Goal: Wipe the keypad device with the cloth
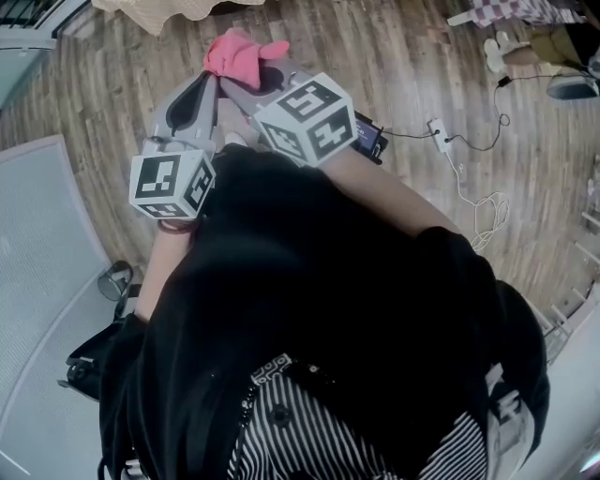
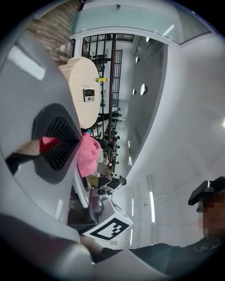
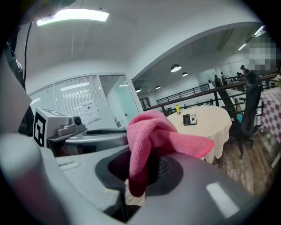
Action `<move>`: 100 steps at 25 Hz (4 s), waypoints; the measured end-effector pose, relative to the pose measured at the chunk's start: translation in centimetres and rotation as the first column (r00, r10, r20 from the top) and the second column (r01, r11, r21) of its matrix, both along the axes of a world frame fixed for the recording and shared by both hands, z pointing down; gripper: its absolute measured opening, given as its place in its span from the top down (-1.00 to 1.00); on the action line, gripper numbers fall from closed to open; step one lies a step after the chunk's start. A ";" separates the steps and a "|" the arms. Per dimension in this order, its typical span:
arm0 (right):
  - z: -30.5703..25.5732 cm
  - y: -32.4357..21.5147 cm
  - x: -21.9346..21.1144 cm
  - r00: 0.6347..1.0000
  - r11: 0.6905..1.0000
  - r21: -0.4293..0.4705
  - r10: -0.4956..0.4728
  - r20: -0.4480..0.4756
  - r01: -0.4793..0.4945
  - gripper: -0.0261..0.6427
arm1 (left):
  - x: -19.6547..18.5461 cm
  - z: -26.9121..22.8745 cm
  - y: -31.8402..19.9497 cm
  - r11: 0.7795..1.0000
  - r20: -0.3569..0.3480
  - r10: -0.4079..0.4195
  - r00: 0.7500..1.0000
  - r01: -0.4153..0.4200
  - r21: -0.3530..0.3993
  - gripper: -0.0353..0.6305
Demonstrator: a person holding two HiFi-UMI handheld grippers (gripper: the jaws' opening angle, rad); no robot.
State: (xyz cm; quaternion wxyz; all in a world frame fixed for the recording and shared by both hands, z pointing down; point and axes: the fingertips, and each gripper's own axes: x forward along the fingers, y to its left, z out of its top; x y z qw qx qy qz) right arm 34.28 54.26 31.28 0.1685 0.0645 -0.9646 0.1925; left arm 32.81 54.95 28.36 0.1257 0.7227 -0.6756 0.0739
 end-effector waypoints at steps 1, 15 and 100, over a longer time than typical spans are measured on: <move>0.1 0.0 -0.2 1.000 1.000 0.000 -0.003 -0.001 0.003 0.73 | -0.2 0.1 0.0 1.000 -0.003 -0.005 1.000 0.005 -0.001 0.88; 0.3 -5.5 -3.1 0.996 0.997 0.035 0.075 -0.043 -0.073 0.73 | -3.6 0.5 -6.0 0.998 -0.057 0.063 0.996 -0.062 0.013 0.88; -1.2 -57.6 -44.1 0.993 0.989 -0.085 -0.119 -0.009 0.118 0.73 | -44.6 1.4 -58.8 0.984 -0.070 0.022 0.997 -0.034 -0.175 0.88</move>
